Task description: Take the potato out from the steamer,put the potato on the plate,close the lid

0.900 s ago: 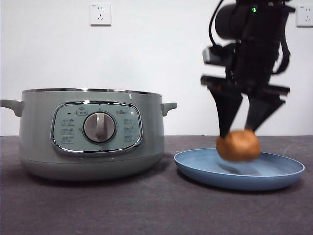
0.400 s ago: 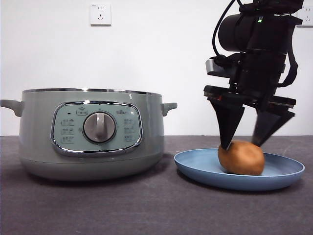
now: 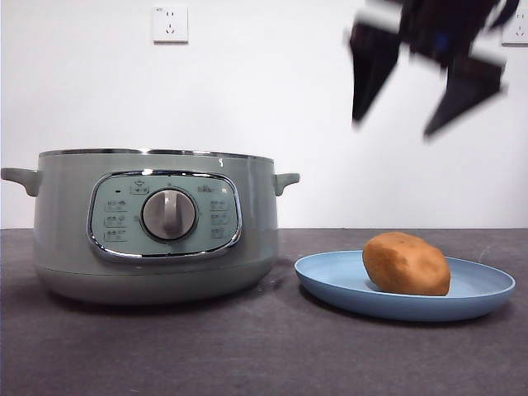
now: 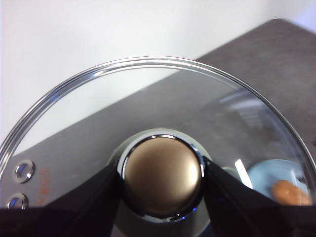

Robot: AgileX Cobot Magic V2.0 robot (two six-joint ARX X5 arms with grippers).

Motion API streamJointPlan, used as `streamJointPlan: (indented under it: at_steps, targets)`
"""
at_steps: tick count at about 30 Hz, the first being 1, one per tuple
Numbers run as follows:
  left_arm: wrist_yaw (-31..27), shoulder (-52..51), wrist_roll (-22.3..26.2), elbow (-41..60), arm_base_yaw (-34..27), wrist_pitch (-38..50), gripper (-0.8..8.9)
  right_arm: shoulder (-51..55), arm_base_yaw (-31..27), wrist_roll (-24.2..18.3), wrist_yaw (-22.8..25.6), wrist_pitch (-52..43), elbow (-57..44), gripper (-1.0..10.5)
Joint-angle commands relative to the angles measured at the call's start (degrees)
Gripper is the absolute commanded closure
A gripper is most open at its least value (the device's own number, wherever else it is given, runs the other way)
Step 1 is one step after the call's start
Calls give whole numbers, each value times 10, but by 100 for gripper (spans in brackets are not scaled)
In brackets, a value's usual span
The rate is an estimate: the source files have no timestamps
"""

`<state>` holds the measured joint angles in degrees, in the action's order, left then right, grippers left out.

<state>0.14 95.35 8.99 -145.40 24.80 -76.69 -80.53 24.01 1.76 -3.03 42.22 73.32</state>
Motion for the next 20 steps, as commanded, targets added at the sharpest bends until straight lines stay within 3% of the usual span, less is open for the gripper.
streamJointPlan:
  at_steps: [1,11,15,20]
  targets:
    - [36,-2,7,6,-5,13,822,50,0,4,0,6,9,443]
    - [51,-3,-4,214,-5,163,822,192,-1,4,5,23,36,445]
    - [52,-9,-17,334,-4,238,822,210,-1,3,39,43,37,446]
    - [64,-19,-17,407,-4,263,822,209,-1,4,49,58,37,446]
